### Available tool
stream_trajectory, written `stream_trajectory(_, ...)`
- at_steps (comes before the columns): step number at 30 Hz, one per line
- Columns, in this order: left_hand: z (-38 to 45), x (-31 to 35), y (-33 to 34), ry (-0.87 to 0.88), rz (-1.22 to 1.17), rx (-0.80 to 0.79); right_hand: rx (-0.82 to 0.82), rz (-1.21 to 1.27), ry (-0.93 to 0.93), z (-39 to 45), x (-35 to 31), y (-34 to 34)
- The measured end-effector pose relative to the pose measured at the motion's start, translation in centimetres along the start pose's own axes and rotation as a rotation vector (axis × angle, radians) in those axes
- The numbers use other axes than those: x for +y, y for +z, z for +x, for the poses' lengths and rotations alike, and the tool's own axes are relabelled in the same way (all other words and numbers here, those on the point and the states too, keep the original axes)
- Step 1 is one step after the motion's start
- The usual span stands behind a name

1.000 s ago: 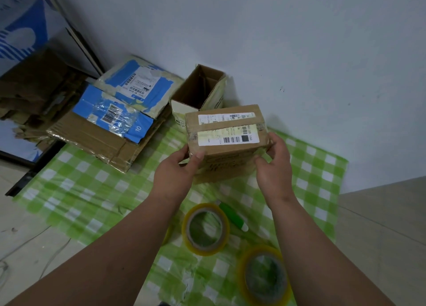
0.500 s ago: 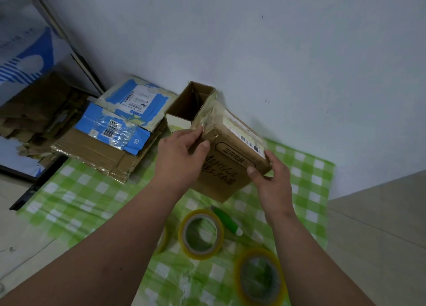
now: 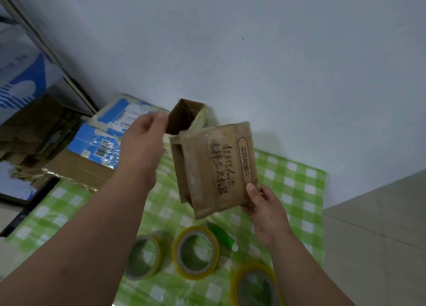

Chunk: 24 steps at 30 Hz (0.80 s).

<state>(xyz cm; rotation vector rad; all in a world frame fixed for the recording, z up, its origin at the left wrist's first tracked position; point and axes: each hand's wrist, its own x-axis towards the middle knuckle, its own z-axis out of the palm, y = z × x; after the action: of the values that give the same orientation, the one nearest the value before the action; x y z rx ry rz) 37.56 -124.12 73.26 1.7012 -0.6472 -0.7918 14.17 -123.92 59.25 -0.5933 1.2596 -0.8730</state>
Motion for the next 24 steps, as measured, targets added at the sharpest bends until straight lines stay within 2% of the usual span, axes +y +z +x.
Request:
stream_trajectory(1, 0.3, -0.7, -0.2, -0.065, -0.064, 0.032, -0.008, 0.052, 0.048, 0.1, 0.1, 0.2)
stream_trajectory(3, 0.5, -2.6, 0.1, -0.256, -0.159, -0.019, -0.013, 0.083, 0.145, 0.5, 0.3, 0.7)
stream_trajectory(5, 0.0, -5.3, 0.7, -0.394, -0.063, -0.140, 0.034, 0.004, 0.214, 1.0, 0.8, 1.5)
stream_trajectory(7, -0.8, -7.7, 1.4, -0.436, 0.065, -0.232, 0.128, -0.195, 0.210, 1.9, 1.5, 1.9)
stream_trajectory(9, -1.3, -9.1, 1.9, -0.448, 0.025, -0.243, 0.187, -0.380, 0.174, 2.6, 1.9, 1.9)
stream_trajectory(11, -1.2, -9.9, 2.1, -0.466, -0.042, -0.245, 0.154, -0.492, 0.120, 2.9, 2.0, 1.7)
stream_trajectory(13, -1.1, -10.4, 2.4, -0.473, 0.006, -0.299, 0.086, -0.549, 0.094, 2.9, 2.0, 1.6)
stream_trajectory(17, -0.9, -9.8, 3.2, -0.425, 0.113, -0.367, 0.014, -0.463, 0.109, 2.6, 2.3, 2.2)
stream_trajectory(24, 1.1, -9.0, 3.5, -0.248, 0.222, -0.206, -0.011, -0.407, 0.020, 3.7, 1.1, 5.2)
